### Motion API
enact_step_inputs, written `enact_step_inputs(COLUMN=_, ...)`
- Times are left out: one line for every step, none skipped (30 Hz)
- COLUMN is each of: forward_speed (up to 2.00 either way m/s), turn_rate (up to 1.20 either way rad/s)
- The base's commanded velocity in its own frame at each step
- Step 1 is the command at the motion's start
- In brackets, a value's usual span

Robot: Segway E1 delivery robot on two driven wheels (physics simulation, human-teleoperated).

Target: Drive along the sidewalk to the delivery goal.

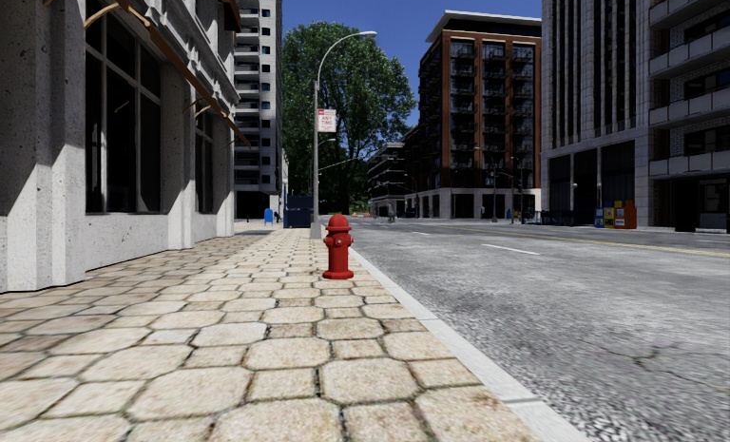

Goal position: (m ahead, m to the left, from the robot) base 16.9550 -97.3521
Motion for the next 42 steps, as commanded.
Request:
enact_step_inputs(forward_speed=0.00, turn_rate=0.00)
enact_step_inputs(forward_speed=0.00, turn_rate=0.00)
enact_step_inputs(forward_speed=0.00, turn_rate=0.00)
enact_step_inputs(forward_speed=0.00, turn_rate=0.00)
enact_step_inputs(forward_speed=0.00, turn_rate=0.00)
enact_step_inputs(forward_speed=0.00, turn_rate=0.00)
enact_step_inputs(forward_speed=0.00, turn_rate=0.00)
enact_step_inputs(forward_speed=0.00, turn_rate=0.00)
enact_step_inputs(forward_speed=0.00, turn_rate=0.00)
enact_step_inputs(forward_speed=0.00, turn_rate=0.00)
enact_step_inputs(forward_speed=0.00, turn_rate=0.00)
enact_step_inputs(forward_speed=0.00, turn_rate=0.00)
enact_step_inputs(forward_speed=0.00, turn_rate=0.00)
enact_step_inputs(forward_speed=0.00, turn_rate=0.00)
enact_step_inputs(forward_speed=0.00, turn_rate=0.00)
enact_step_inputs(forward_speed=0.00, turn_rate=0.00)
enact_step_inputs(forward_speed=0.00, turn_rate=0.00)
enact_step_inputs(forward_speed=0.00, turn_rate=0.00)
enact_step_inputs(forward_speed=0.00, turn_rate=0.00)
enact_step_inputs(forward_speed=0.00, turn_rate=0.00)
enact_step_inputs(forward_speed=0.00, turn_rate=0.00)
enact_step_inputs(forward_speed=0.00, turn_rate=0.00)
enact_step_inputs(forward_speed=0.00, turn_rate=0.00)
enact_step_inputs(forward_speed=0.00, turn_rate=0.00)
enact_step_inputs(forward_speed=0.00, turn_rate=0.00)
enact_step_inputs(forward_speed=0.00, turn_rate=0.00)
enact_step_inputs(forward_speed=0.00, turn_rate=0.00)
enact_step_inputs(forward_speed=0.00, turn_rate=0.00)
enact_step_inputs(forward_speed=0.00, turn_rate=0.00)
enact_step_inputs(forward_speed=0.00, turn_rate=0.00)
enact_step_inputs(forward_speed=0.25, turn_rate=0.00)
enact_step_inputs(forward_speed=0.55, turn_rate=0.00)
enact_step_inputs(forward_speed=0.65, turn_rate=0.00)
enact_step_inputs(forward_speed=0.65, turn_rate=0.00)
enact_step_inputs(forward_speed=0.69, turn_rate=0.00)
enact_step_inputs(forward_speed=0.69, turn_rate=0.00)
enact_step_inputs(forward_speed=0.69, turn_rate=0.00)
enact_step_inputs(forward_speed=0.68, turn_rate=0.00)
enact_step_inputs(forward_speed=0.68, turn_rate=0.00)
enact_step_inputs(forward_speed=0.68, turn_rate=0.00)
enact_step_inputs(forward_speed=0.68, turn_rate=0.00)
enact_step_inputs(forward_speed=0.67, turn_rate=0.00)
